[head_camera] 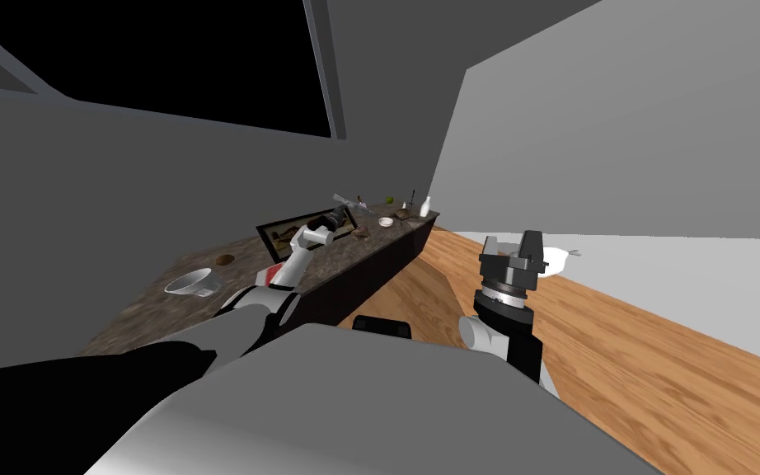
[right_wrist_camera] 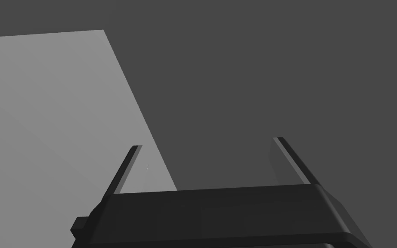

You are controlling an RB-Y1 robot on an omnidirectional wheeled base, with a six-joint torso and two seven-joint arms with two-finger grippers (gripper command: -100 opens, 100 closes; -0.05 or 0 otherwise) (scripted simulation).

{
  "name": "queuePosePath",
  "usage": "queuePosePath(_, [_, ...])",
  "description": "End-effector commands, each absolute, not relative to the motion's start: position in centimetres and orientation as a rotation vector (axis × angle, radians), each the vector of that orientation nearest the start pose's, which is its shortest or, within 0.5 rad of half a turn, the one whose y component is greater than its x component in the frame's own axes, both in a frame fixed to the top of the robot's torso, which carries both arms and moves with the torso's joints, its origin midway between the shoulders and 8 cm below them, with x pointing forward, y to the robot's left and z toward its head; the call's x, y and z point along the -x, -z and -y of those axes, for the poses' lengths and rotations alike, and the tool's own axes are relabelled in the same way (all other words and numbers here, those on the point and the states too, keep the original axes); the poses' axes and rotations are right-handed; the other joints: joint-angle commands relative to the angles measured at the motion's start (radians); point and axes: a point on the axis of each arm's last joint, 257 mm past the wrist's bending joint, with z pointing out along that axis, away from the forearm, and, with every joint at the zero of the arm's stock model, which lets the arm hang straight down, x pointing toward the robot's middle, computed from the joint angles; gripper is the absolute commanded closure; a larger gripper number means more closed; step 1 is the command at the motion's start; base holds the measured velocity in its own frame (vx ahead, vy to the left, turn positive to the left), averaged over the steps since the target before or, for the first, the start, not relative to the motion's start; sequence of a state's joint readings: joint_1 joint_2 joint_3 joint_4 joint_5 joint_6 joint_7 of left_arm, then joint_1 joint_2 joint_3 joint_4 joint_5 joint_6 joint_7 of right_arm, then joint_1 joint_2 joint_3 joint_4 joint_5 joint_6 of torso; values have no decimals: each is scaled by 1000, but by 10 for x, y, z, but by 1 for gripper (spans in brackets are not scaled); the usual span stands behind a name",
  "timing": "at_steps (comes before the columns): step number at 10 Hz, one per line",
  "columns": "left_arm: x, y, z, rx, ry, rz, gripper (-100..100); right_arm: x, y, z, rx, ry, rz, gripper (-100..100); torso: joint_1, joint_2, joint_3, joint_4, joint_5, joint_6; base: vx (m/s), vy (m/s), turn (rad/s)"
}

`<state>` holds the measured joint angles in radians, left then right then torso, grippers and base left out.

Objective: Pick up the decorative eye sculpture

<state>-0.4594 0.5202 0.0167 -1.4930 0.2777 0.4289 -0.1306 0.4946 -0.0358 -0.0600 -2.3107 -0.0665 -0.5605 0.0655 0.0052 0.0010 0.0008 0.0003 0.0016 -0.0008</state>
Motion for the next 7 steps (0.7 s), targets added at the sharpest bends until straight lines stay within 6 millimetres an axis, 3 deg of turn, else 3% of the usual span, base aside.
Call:
queuePosePath(1, [-664,66,-335,1010,915,-1427,-100,-323,-53,298,-563,-1248,-546,0,0,0,0,0,0,0,-41,96,-91])
queuePosePath(2, [-666,78,-341,1042,892,-1448,-100,-323,-53,298,-563,-1248,-546,0,1,0,0,0,0,0,-40,78,-73])
queuePosePath(6, [-680,85,-343,1143,885,-1501,-100,-323,-53,298,-563,-1248,-546,0,-1,-1,-1,0,0,0,-28,55,-71])
queuePosePath(7, [-681,98,-351,1172,865,-1512,-100,-323,-53,298,-563,-1248,-546,0,0,0,0,0,0,0,-32,77,-83])
